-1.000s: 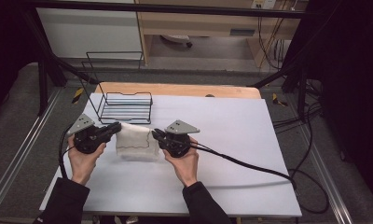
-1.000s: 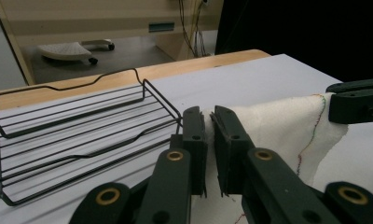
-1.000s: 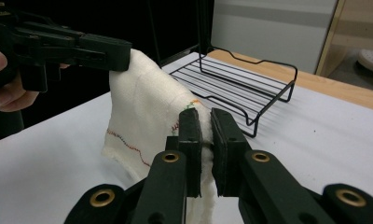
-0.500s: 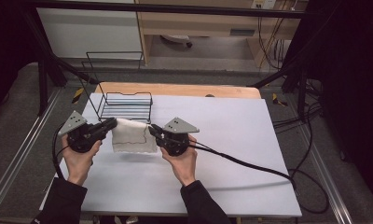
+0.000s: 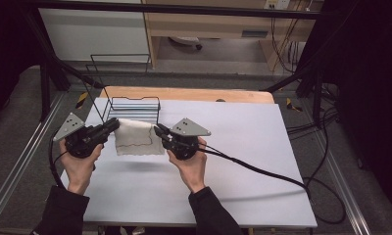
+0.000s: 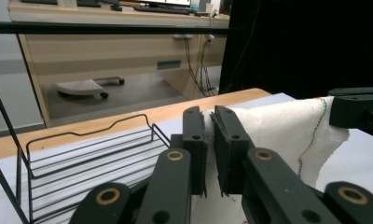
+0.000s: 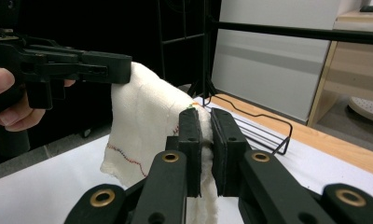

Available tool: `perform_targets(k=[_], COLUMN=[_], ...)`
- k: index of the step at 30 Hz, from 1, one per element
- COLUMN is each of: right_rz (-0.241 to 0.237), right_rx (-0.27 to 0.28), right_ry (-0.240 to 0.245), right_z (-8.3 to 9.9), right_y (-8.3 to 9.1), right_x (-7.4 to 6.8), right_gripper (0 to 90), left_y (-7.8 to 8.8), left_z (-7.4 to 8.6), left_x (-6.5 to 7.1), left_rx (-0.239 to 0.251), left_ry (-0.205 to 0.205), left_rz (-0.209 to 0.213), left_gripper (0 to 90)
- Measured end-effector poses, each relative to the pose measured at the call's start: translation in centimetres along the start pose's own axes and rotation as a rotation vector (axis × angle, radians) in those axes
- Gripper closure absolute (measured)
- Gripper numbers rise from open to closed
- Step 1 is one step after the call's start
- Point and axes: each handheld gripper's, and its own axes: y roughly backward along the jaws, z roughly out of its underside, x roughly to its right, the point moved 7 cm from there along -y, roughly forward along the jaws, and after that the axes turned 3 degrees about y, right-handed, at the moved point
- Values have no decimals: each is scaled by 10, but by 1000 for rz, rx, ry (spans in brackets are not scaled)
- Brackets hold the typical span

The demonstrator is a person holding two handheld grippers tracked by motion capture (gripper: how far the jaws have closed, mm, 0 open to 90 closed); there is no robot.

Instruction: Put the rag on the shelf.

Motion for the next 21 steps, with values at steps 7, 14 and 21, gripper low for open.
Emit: perform_targets(k=[7, 14, 21], right_rz=[8, 11, 14], right_rx=[29, 51, 74], right_ry=[20, 26, 38], right_z=[-15, -27, -40], right_y=[-1, -4, -10], right_x=[-1, -2, -4], right_gripper=[835, 835, 835], left_y=[2, 5, 8], left_z=[-14, -26, -39], left_x=[-2, -7, -13], left_rx=[23, 49, 75], left_ry=[-6, -7, -4], left_rz=[-2, -8, -20], left_gripper=[835, 835, 835])
